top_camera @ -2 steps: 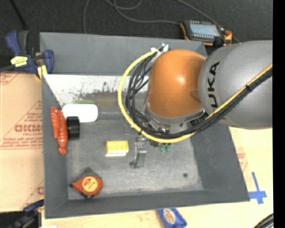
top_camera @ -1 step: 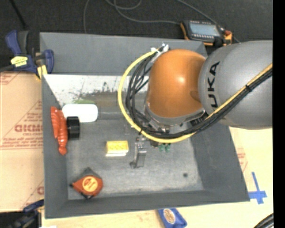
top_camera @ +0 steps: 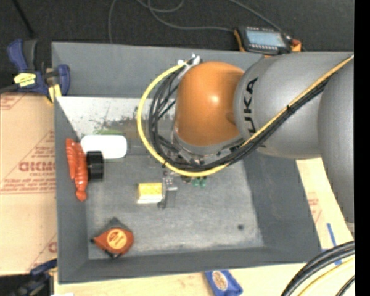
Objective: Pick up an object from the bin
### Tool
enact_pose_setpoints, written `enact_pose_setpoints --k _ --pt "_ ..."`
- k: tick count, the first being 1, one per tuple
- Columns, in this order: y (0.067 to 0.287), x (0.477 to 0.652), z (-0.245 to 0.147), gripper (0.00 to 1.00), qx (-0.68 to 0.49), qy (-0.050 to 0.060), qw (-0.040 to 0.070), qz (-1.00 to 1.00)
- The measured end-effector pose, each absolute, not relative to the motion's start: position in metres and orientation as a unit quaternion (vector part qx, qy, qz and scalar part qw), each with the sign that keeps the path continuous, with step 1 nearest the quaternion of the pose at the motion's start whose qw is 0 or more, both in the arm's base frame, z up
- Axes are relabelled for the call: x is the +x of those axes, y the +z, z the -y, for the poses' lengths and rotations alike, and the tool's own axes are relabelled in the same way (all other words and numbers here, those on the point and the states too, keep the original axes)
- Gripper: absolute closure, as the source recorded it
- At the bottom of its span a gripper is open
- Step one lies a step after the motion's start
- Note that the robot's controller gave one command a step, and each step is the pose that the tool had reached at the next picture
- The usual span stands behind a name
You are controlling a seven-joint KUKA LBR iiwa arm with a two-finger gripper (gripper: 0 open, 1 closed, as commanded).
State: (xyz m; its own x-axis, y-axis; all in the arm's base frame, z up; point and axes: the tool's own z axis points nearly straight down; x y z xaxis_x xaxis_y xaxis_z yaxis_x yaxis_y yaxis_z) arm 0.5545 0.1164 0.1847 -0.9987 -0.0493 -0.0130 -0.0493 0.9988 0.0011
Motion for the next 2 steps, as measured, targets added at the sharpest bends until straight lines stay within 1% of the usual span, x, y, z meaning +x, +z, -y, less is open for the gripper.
enact_pose_setpoints --k 1,2 --pt "0.128 0.588 -0.118 0.0 -0.063 0.0 0.007 -0.998" --pt "0.099 0.621 -0.118 0.0 -0.063 0.0 0.001 -0.998"
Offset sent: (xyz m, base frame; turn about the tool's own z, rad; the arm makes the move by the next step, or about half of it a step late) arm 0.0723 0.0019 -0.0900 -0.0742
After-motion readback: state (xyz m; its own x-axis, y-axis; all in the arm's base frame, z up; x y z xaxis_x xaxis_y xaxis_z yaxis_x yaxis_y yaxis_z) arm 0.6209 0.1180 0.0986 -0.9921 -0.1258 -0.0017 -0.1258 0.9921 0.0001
